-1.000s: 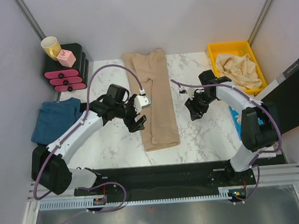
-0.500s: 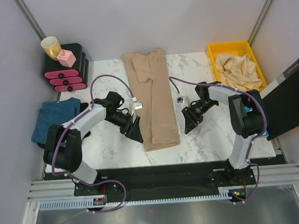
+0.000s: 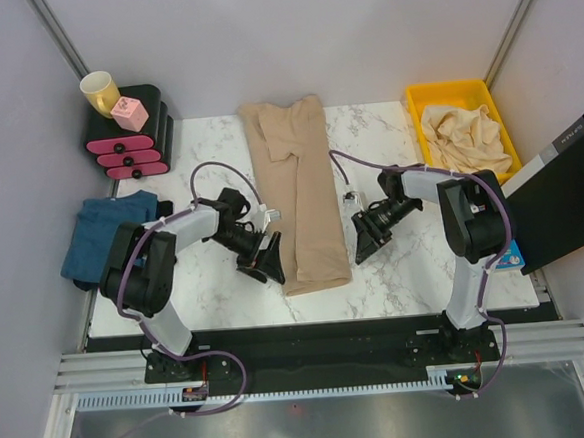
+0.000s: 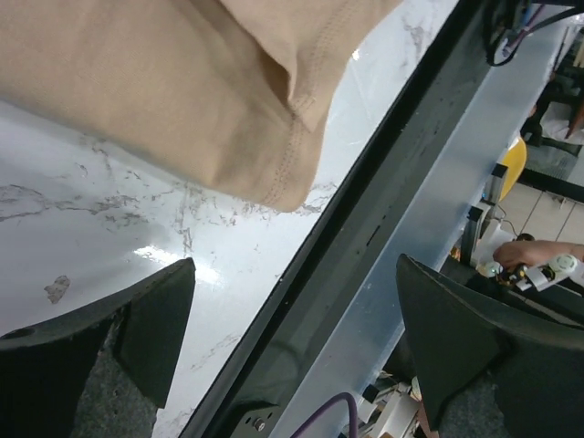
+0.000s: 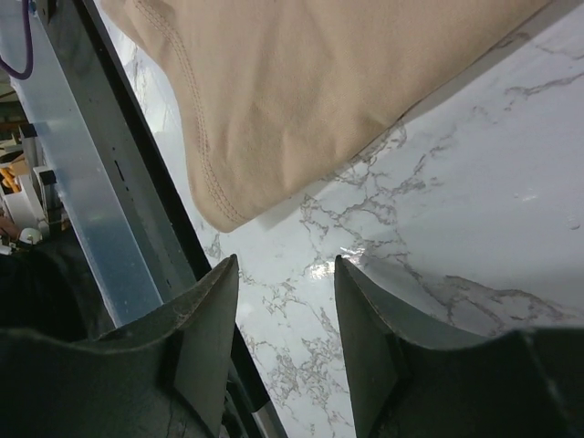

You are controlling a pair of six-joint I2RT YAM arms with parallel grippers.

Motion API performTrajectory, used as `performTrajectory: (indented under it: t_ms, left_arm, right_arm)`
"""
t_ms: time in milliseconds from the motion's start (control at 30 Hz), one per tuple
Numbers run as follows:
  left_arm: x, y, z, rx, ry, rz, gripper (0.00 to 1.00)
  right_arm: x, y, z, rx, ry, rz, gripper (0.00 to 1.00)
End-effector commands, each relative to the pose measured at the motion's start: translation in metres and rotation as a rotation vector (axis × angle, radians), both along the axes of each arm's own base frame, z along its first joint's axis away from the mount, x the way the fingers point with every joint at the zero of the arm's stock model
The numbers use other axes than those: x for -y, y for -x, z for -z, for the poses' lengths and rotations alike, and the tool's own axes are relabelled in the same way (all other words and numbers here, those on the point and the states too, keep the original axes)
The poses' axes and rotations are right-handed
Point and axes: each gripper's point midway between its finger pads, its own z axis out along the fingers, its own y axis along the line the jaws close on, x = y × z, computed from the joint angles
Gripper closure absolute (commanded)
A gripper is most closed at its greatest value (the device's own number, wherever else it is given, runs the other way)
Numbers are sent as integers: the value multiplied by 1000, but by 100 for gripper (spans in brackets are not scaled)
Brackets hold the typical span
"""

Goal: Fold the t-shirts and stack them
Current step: Fold the tshirt

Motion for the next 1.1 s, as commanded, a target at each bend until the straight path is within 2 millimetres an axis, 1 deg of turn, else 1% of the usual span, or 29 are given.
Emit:
performTrajectory:
  t_ms: [0,67,100,133,300,500,600,667,767,833,900,933,967,1067]
  left_arm:
    - [3,-3,4,18,-89,-63,0]
    - [11,3,5,17,-63,-44,0]
    - [16,6,8,-6,-66,-65,0]
    - [19,11,12,-6,-76,-46,0]
    - [21,17,22,-5,-107,-42,0]
    - [21,9,30,8,-143,-53,1]
    - [20,7,35,-1,-162,-55,4]
    - [22,3,35,6,-163,-58,6]
    - [25,0,35,-8,-159,-62,12]
    - [27,-2,40,-17,-169,-65,13]
    - [31,-10,40,-12,-170,-68,15]
    - [31,-10,44,-29,-177,-68,15]
    - [35,-15,42,-20,-171,-67,14]
    - [39,-16,43,-25,-169,-58,13]
  right_arm:
    - [-13,-1,-11,52,-26,-20,46]
    - [-16,0,-13,65,-23,-24,46]
    - [-17,1,-13,65,-21,-29,46]
    - [-18,5,-10,53,-18,-37,46]
    - [-28,10,1,26,-20,-69,46]
    - [-31,11,14,-21,-20,-64,46]
    - [-32,12,21,-57,-13,-57,46]
    - [-32,11,21,-65,-12,-57,46]
    - [-35,11,20,-79,-24,-50,46]
    - [-35,11,20,-88,-26,-48,46]
    - [-37,10,19,-93,-34,-46,46]
    - [-37,11,19,-98,-34,-47,46]
    - [-37,11,18,-102,-38,-46,46]
    - [-39,10,16,-102,-46,-46,45]
